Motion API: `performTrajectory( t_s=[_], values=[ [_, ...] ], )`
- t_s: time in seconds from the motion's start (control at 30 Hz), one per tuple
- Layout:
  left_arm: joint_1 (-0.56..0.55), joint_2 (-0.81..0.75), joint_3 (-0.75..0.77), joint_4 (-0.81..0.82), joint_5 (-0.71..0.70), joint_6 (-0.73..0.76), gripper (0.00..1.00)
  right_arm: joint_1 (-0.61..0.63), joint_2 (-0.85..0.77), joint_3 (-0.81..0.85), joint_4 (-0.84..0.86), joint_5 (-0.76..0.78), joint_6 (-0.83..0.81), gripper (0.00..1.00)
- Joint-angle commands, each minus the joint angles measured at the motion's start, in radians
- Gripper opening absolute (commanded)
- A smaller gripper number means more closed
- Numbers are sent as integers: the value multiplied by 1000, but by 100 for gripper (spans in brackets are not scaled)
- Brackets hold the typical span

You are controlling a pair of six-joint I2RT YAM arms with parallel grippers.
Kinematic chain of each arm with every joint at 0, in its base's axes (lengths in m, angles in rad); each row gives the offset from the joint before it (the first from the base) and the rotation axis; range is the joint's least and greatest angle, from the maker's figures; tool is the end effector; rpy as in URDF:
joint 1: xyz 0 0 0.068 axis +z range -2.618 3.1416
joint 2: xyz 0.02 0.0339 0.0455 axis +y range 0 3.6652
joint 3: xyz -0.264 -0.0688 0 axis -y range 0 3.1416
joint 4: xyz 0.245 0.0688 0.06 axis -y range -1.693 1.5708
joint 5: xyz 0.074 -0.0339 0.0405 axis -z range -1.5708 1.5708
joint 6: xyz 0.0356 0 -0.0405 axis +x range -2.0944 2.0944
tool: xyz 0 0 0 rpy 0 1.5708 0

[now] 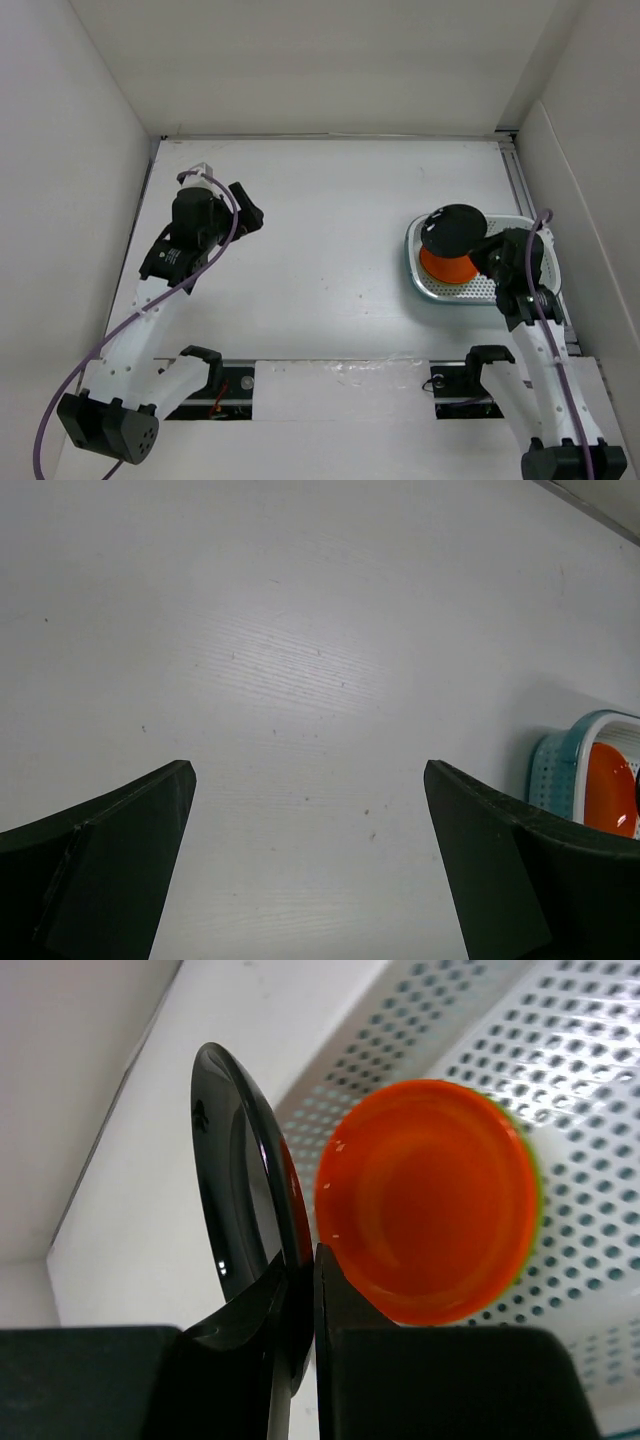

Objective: Place the plates into the plastic bin on the countertop

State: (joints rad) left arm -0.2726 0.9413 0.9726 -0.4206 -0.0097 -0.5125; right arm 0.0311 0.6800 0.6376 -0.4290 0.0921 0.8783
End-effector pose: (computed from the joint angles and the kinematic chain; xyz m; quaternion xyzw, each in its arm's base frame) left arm 0.2013 -0.0559 0.3529 -0.1021 0.8242 -0.2093 0.5161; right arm 0.1596 0.0017 0.2794 0.3720 0.7666 0.1939 0.4861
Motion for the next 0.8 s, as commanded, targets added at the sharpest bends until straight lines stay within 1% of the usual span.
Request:
performTrajectory(
  t_s=[0.0, 0.13, 0.27, 0.37, 0.4, 0.47, 0.5, 0.53, 0.6, 0.63, 0.7, 0.73, 0.77],
  values=[
    [7, -9, -8, -4, -38, 31, 99, -56, -74, -38, -92, 64, 60, 0],
    [7, -18, -17, -4, -29, 31, 99, -65, -99, -82, -93, 64, 60, 0],
    [7, -18, -17, -4, -29, 40, 99, -65, -62, -92, -80, 43, 60, 0],
    [7, -18, -17, -4, -19, 40, 99, -65, -62, -92, -80, 14, 38, 6],
    [7, -27, -17, -4, -19, 40, 99, -65, -62, -82, -80, 14, 37, 15],
    [7, -27, -17, -4, -10, 40, 99, -65, -74, -82, -70, 14, 27, 37],
    [7, -27, -26, -4, -10, 40, 99, -65, -86, -73, -70, 14, 27, 64],
    [7, -36, -26, -4, -10, 40, 99, -65, -86, -73, -70, 14, 27, 74],
    [7, -36, -26, 5, -10, 40, 99, -65, -97, -62, -100, 14, 18, 83],
    [7, -36, -26, 5, -10, 40, 99, -65, -106, -46, -112, 14, 17, 92],
    [7, -36, -26, 5, -10, 40, 99, -65, -106, -9, -152, 14, 4, 93],
    [7, -36, -26, 5, -10, 40, 99, -65, -106, 5, -169, 14, -7, 100],
    [7, -36, -26, 5, -10, 40, 99, -65, -106, 16, -181, 14, -7, 100]
  ],
)
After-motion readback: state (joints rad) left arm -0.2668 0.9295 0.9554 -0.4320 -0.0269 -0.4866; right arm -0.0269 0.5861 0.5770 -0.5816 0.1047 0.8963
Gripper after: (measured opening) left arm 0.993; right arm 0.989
